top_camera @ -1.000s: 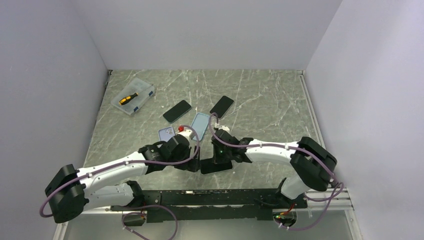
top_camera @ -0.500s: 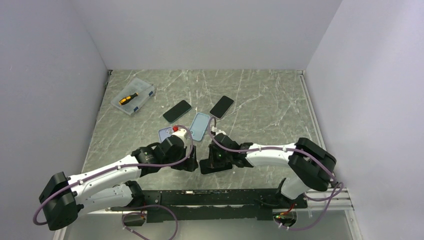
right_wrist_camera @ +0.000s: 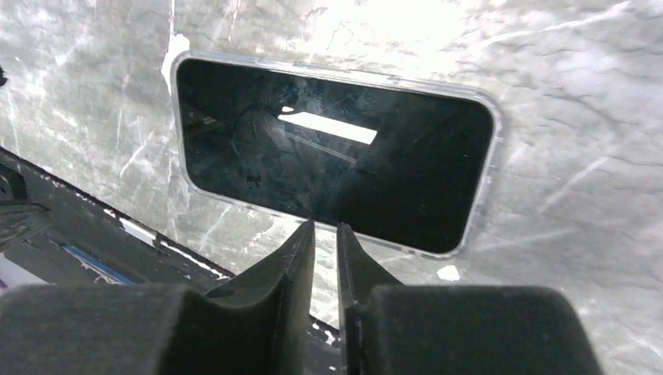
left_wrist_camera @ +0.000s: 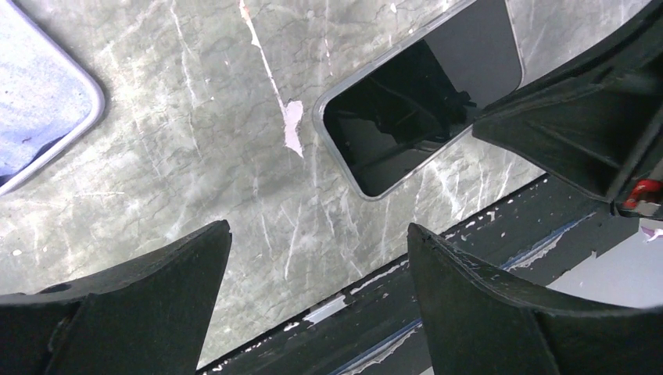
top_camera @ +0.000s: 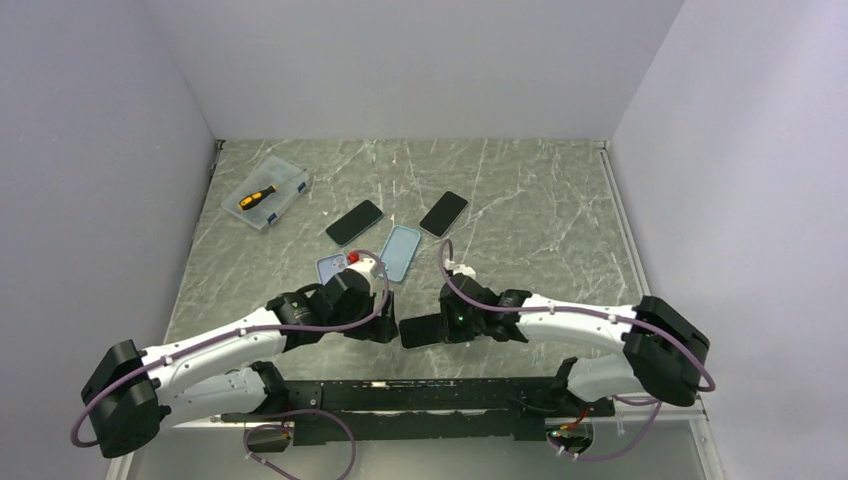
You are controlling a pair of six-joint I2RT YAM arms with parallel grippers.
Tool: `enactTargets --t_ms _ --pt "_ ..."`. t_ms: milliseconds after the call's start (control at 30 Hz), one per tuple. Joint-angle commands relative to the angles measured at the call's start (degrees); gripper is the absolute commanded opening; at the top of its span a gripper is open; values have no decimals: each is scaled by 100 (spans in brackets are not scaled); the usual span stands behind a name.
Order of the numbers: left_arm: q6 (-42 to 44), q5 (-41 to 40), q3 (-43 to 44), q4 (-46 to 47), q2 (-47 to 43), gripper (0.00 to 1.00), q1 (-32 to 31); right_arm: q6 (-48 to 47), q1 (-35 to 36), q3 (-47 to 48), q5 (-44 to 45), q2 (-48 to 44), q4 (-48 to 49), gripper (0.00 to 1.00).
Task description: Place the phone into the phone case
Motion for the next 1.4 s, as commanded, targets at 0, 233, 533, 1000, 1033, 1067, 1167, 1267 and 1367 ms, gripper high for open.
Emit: enactTargets --t_ms 0,233,533,1000,1033,1067,1167,1267,1367 --pt "-58 200 138 276 97 90 21 -279 17 510 641 -527 -865 27" --pt "-84 406 168 491 349 90 20 -593 -225 692 1174 -874 -1516 58" --pt "-82 707 435 1050 1321 87 21 -551 -458 364 1156 -1277 -1536 68" --pt "-158 1387 1052 1523 2793 84 1 -353 -769 -222 851 -2327 -1586 75" --pt "-159 1454 1102 1517 2863 84 -5 -357 -829 -245 796 -2397 -1573 75" --pt "-166 1499 1179 1496 2930 84 -14 -367 -878 -279 733 -2458 -1542 75" --pt "-202 1607 1352 1484 3107 84 -73 -395 -1026 -346 535 -2572 -1474 75" --pt "-256 1755 1590 1548 3371 84 -142 -392 -1147 -401 424 -2690 -1444 75" --pt "-319 1926 1909 1655 3692 84 -213 -356 -1260 -432 394 -2917 -1501 75"
